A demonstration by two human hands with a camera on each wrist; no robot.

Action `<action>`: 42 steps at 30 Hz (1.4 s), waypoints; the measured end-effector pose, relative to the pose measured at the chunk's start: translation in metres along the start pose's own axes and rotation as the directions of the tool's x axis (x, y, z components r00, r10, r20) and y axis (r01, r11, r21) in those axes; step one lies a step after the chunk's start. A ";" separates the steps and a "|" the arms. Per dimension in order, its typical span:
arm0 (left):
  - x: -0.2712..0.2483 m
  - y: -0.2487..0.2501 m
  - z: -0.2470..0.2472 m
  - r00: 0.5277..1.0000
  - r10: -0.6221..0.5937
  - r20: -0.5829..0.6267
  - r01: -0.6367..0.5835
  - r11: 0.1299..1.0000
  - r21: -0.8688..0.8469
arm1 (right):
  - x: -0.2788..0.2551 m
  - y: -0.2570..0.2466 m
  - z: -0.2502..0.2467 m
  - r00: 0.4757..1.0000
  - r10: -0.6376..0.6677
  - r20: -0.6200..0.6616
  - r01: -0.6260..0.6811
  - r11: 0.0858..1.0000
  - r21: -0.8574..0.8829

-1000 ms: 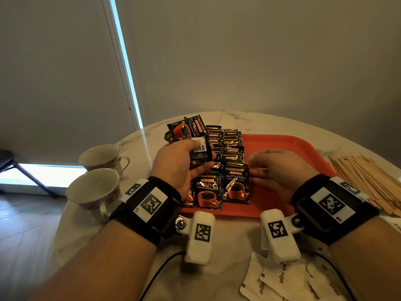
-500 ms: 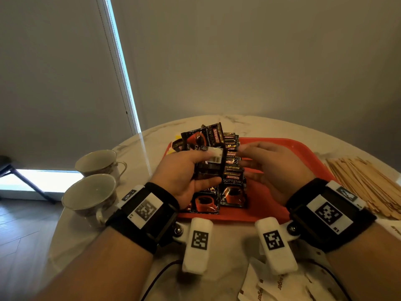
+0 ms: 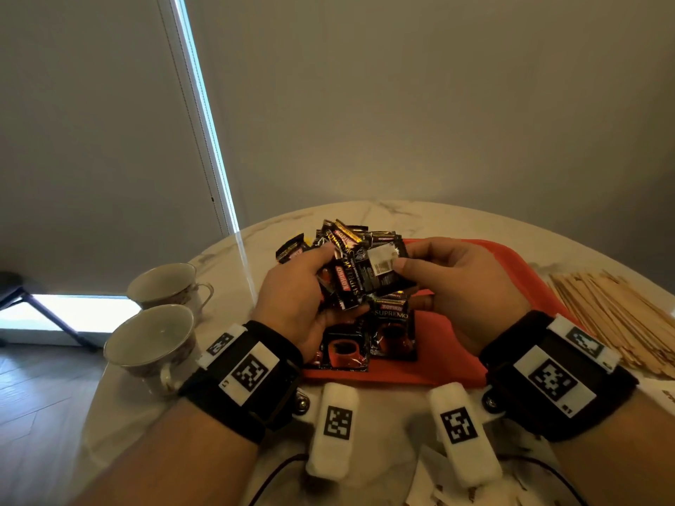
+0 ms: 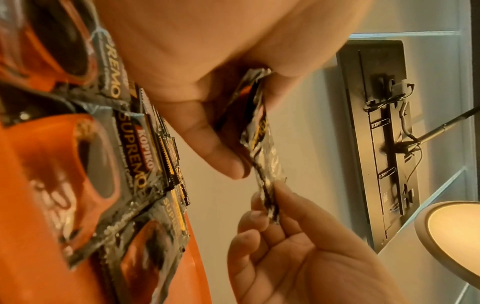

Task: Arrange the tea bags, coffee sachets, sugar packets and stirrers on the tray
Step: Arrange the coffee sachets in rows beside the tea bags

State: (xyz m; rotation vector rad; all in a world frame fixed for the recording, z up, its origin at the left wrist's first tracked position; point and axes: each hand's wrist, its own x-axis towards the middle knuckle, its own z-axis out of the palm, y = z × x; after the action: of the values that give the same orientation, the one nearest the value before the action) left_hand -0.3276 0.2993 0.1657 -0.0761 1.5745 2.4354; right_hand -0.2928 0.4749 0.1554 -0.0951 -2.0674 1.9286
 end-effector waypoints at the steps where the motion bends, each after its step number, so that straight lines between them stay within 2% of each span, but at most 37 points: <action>1: 0.000 0.001 0.000 1.000 0.004 -0.016 -0.005 1.000 -0.010 | 0.001 -0.002 -0.001 0.997 -0.029 -0.072 0.032 0.999 0.034; 4: 0.001 0.000 0.000 1.000 0.010 -0.002 -0.010 1.000 0.010 | 0.000 -0.007 -0.004 0.947 -0.140 -0.290 0.158 0.987 0.039; 6: 0.001 -0.002 0.002 1.000 0.018 0.021 -0.019 0.999 0.041 | -0.001 -0.008 -0.004 0.913 -0.226 -0.341 0.218 0.974 -0.060; 8: 0.000 -0.004 0.003 0.999 0.021 0.042 -0.023 0.999 0.048 | -0.004 -0.009 -0.001 0.914 -0.279 -0.295 0.256 0.960 -0.114; 11: -0.003 -0.003 0.004 0.997 0.035 0.066 -0.037 0.999 0.028 | -0.008 -0.012 0.005 0.953 -0.283 -0.108 0.270 0.956 -0.119; 14: -0.002 0.000 0.003 0.997 0.038 0.064 -0.036 0.998 -0.042 | -0.011 -0.014 0.007 0.972 -0.219 0.085 0.230 0.959 -0.164; 16: -0.001 0.002 0.003 0.998 0.034 0.046 -0.031 0.998 -0.062 | -0.013 -0.014 0.007 0.970 -0.177 0.169 0.211 0.954 -0.212; 20: -0.001 -0.002 0.002 0.994 0.062 0.093 -0.064 0.998 0.016 | -0.015 -0.018 0.008 0.956 -0.185 0.226 0.228 0.956 -0.185; 22: -0.002 -0.003 0.002 0.993 0.067 0.099 -0.072 0.996 0.049 | -0.013 -0.016 0.007 0.968 -0.203 0.146 0.228 0.956 -0.182; 24: -0.002 -0.004 0.003 0.992 0.069 0.103 -0.077 0.995 0.070 | -0.009 -0.013 0.004 0.987 -0.158 0.034 0.161 0.980 -0.121; 26: -0.003 -0.005 0.003 0.990 0.070 0.119 -0.082 0.992 0.092 | -0.006 -0.012 0.002 0.997 -0.076 -0.010 0.075 0.997 -0.009; 30: -0.005 -0.005 0.002 0.990 0.004 0.138 -0.022 0.991 0.135 | 0.000 -0.012 -0.001 0.994 0.072 0.076 -0.087 0.971 0.224; 32: -0.005 -0.004 0.003 0.991 -0.009 0.133 -0.007 0.993 0.118 | 0.001 -0.013 -0.003 0.991 0.119 0.062 -0.130 0.965 0.229; 35: 0.000 -0.003 0.000 0.998 0.028 0.060 -0.031 0.998 0.058 | 0.004 -0.011 -0.006 0.982 0.186 0.006 -0.183 0.958 0.222; 38: 0.009 -0.001 -0.007 0.999 0.039 -0.001 -0.039 0.999 0.029 | 0.006 -0.005 -0.013 0.958 0.287 -0.014 -0.284 0.954 0.098; 42: 0.013 0.000 -0.012 0.997 0.048 -0.063 -0.048 0.999 0.008 | 0.006 0.004 -0.018 0.907 0.421 -0.004 -0.420 0.905 -0.060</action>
State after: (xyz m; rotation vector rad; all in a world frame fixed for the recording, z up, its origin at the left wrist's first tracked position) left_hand -0.3413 0.2913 0.1582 -0.1170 1.6292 2.4871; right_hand -0.2940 0.4946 0.1530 -0.5947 -2.2529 2.0995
